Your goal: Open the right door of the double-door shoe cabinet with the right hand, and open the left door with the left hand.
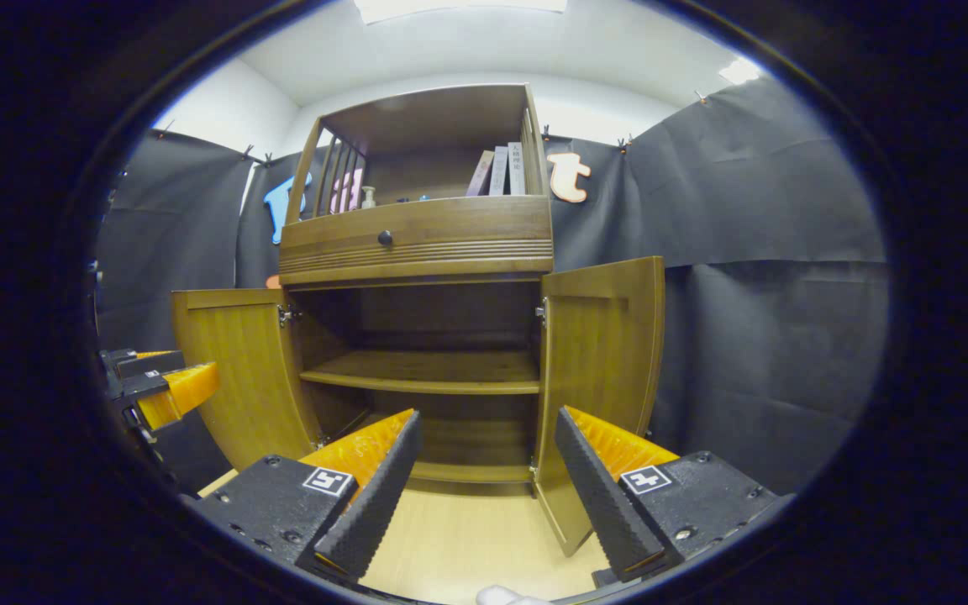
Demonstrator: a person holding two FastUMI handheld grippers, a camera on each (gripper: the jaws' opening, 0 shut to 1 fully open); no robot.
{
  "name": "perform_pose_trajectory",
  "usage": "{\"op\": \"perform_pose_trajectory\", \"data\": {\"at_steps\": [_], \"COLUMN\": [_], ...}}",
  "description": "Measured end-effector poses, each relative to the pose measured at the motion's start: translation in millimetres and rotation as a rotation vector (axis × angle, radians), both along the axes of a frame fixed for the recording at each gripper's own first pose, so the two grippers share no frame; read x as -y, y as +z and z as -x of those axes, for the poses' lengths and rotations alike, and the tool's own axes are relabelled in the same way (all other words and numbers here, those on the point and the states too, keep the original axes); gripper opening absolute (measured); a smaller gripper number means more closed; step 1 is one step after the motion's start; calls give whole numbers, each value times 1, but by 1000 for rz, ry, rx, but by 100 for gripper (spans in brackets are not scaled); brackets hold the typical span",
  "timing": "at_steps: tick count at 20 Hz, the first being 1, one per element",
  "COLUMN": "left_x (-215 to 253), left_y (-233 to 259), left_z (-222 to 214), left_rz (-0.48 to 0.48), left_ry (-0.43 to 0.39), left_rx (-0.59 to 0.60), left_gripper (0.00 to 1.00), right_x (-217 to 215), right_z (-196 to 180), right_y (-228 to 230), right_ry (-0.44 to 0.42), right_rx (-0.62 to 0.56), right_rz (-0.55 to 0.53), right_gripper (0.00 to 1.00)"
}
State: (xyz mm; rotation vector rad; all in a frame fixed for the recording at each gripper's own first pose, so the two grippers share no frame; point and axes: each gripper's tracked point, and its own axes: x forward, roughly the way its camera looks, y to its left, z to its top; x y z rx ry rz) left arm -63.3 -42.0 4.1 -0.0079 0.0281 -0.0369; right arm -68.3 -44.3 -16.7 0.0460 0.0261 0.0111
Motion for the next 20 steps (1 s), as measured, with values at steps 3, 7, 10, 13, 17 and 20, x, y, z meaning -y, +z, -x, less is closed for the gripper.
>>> {"op": "perform_pose_trajectory", "data": {"at_steps": [3, 7, 10, 13, 17, 20], "left_x": [3, -1, -3, -4, -3, -2], "left_y": [-4, -6, -6, -4, -3, -4], "left_z": [0, 0, -2, -2, -1, -2], "left_rz": [1, 16, 21, 17, 16, 20], "left_ry": [-6, 4, 15, 26, 27, 23], "left_rx": [-12, -15, -10, -2, -3, -1], "left_gripper": [96, 96, 96, 96, 96, 100], "right_x": [0, -2, -3, -3, -3, -3], "right_z": [-2, -5, -8, -9, -9, -8], "right_y": [0, -1, -1, 3, 1, 0], "right_ry": [5, 13, 11, 10, 6, 2], "right_rx": [-3, -2, 0, 8, 4, 2], "right_rz": [-2, 6, 10, 0, 2, 4], "right_gripper": [100, 100, 99, 99, 100, 99]}}
